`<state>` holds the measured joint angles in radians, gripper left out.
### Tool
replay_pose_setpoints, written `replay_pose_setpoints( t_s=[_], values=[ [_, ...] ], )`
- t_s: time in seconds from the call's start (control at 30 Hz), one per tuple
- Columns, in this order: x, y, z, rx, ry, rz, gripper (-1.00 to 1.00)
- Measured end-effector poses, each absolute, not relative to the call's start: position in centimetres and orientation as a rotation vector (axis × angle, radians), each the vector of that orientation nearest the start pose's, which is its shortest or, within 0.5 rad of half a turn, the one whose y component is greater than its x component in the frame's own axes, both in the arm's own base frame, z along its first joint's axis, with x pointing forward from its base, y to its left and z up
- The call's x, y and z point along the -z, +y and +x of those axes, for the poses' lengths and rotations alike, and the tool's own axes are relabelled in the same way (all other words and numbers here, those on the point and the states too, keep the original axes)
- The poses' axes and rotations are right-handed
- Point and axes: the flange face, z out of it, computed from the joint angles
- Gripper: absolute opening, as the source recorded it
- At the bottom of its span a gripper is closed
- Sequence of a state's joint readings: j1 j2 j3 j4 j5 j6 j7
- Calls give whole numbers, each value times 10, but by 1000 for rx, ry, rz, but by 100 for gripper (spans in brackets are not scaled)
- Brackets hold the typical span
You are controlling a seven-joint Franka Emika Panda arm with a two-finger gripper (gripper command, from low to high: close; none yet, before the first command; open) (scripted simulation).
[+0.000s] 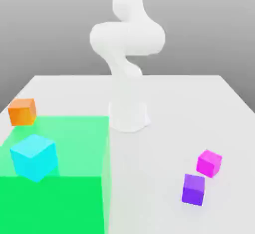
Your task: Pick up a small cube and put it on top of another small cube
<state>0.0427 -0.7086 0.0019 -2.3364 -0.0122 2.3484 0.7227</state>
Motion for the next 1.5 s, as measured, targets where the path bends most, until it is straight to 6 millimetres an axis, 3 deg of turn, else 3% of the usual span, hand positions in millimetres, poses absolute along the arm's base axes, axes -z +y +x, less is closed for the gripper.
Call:
replay_pose_setpoints(
  t_s=[0.17,0.37,0.53,0.63,0.73,0.93,0.97,1.2,1.4,1.5],
  values=[
    [-562,57,432,789,585,-2815,0],
    [-434,106,453,551,154,-3010,0],
    [-328,142,439,327,-239,-3085,0],
    [-268,165,415,185,-501,-3083,0],
    [-212,175,388,44,-723,-3055,0],
    [-141,176,381,1,-780,-3043,0],
    [-134,176,380,0,-781,-3043,-100],
    [-135,176,380,-2,-781,-3043,-100],
    [-194,176,384,10,-767,-3042,-100],
    [-230,158,424,52,-534,-3076,-100]
  ],
)
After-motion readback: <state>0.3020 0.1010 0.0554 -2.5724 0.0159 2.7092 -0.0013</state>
